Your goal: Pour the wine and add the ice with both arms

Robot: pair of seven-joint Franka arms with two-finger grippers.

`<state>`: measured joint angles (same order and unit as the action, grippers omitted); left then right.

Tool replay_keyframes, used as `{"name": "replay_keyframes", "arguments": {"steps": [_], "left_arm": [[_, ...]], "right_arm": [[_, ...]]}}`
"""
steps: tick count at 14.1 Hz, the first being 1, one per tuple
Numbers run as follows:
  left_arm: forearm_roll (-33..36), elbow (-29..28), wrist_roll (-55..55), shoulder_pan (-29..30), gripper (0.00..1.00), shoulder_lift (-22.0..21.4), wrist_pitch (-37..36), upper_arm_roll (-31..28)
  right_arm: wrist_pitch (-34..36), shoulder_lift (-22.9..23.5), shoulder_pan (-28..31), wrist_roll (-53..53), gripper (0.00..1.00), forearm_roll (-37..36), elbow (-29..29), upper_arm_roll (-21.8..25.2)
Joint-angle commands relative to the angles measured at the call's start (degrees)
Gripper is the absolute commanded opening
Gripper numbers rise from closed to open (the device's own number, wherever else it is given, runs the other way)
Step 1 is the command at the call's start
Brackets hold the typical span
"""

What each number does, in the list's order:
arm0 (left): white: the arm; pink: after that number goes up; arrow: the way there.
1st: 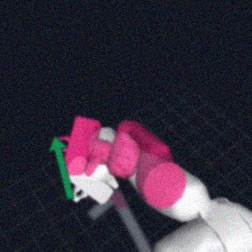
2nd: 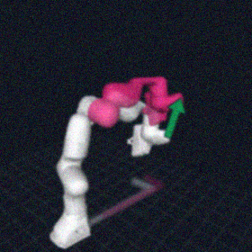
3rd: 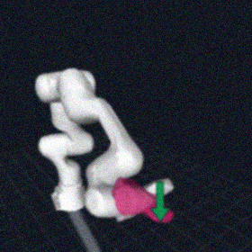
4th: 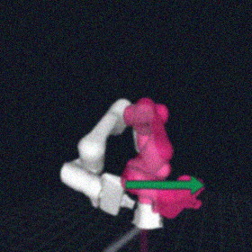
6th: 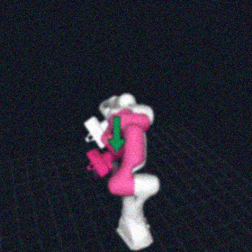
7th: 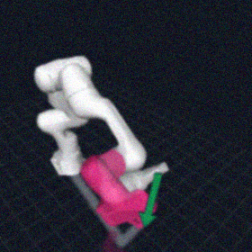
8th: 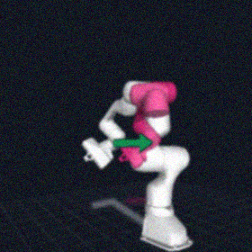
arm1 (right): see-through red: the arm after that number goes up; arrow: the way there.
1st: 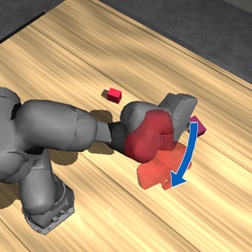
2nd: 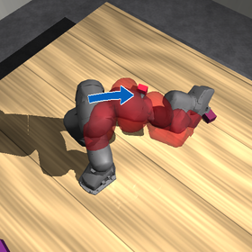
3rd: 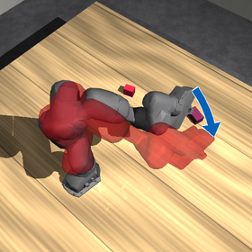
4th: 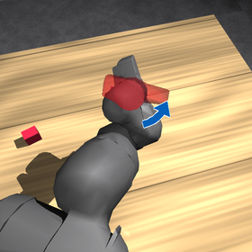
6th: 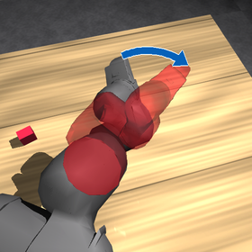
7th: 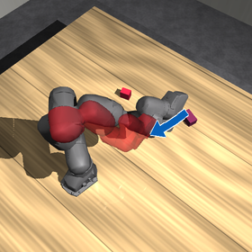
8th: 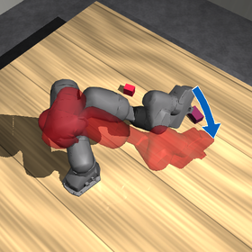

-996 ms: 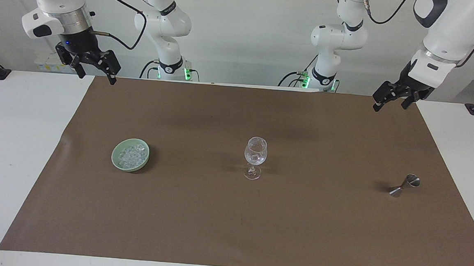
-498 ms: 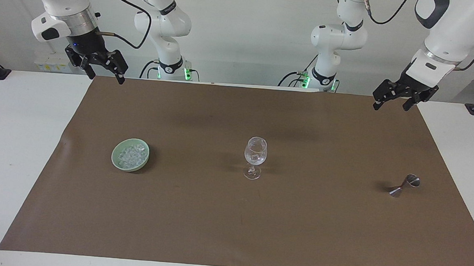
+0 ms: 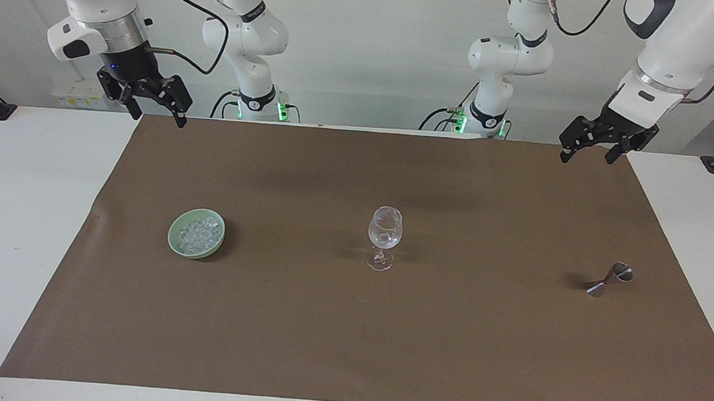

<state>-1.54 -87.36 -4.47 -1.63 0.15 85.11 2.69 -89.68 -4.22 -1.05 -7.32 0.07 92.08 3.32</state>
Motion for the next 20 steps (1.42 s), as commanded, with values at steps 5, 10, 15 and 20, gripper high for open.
{"name": "replay_keyframes", "arguments": {"steps": [5,10,15,20], "left_arm": [[-0.22,2.11,0.61,-0.91,1.0,1.17,-2.32,-0.76],[-0.22,2.11,0.69,-0.91,1.0,1.17,-2.14,-0.67],[-0.31,2.11,0.69,-0.83,1.0,1.17,-2.14,-0.58],[-0.31,2.11,0.69,-0.83,1.0,1.08,-2.05,-0.58]], "right_arm": [[-0.5,-1.32,0.44,0.64,1.0,-2.08,0.99,-1.65],[0.38,-1.4,0.35,0.12,1.0,-1.65,0.9,-1.65],[4.07,-0.35,0.0,0.37,1.0,-1.21,-2.6,-1.21],[3.55,-0.61,-0.7,0.2,1.0,-1.12,-1.91,-0.94]]}}
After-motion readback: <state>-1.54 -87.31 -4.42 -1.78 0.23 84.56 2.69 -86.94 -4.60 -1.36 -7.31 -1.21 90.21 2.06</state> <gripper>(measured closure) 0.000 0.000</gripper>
